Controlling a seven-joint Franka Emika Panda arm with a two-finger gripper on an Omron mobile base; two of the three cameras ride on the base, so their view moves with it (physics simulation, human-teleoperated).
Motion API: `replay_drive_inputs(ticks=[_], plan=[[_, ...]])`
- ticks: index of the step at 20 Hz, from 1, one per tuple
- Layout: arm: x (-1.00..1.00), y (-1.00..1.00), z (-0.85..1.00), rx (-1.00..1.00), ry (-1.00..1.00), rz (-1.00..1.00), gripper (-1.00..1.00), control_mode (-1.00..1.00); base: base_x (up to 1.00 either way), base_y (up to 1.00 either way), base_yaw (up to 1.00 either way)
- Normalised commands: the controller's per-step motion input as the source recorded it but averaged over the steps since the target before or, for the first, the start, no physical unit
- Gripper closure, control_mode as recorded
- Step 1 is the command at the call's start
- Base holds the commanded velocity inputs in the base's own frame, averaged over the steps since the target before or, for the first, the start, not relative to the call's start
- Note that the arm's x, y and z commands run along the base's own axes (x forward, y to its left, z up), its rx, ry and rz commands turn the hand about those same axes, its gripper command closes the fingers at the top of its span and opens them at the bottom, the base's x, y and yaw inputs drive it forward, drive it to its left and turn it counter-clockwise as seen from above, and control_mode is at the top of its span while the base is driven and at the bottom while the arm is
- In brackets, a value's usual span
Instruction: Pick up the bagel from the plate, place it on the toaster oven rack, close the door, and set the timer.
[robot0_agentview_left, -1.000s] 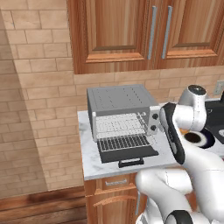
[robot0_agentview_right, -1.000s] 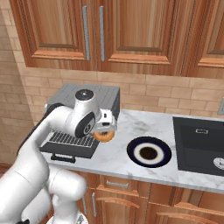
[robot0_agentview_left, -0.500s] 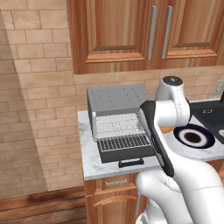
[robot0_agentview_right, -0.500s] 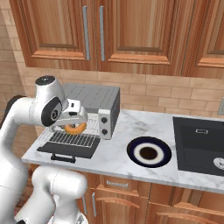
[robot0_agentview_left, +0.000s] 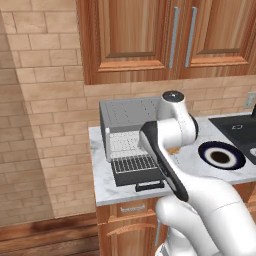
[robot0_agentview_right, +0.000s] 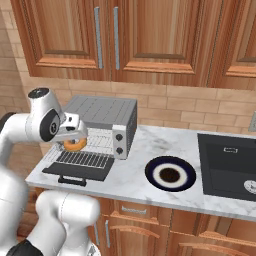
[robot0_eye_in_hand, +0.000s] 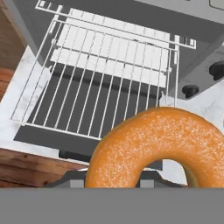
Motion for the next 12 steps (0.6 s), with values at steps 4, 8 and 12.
replay_drive_inputs(ticks=[4, 8, 12], plan=[[0.29, 0.1, -0.37, 0.0, 0.0, 0.0, 1.0, -1.0, 0.0, 0.0, 0.0], [0.32, 0.01, -0.45, 0.0, 0.0, 0.0, 1.0, -1.0, 0.0, 0.0, 0.0], [0.38, 0.0, -0.42, 0.0, -0.01, 0.0, 1.0, -1.0, 0.0, 0.0, 0.0]])
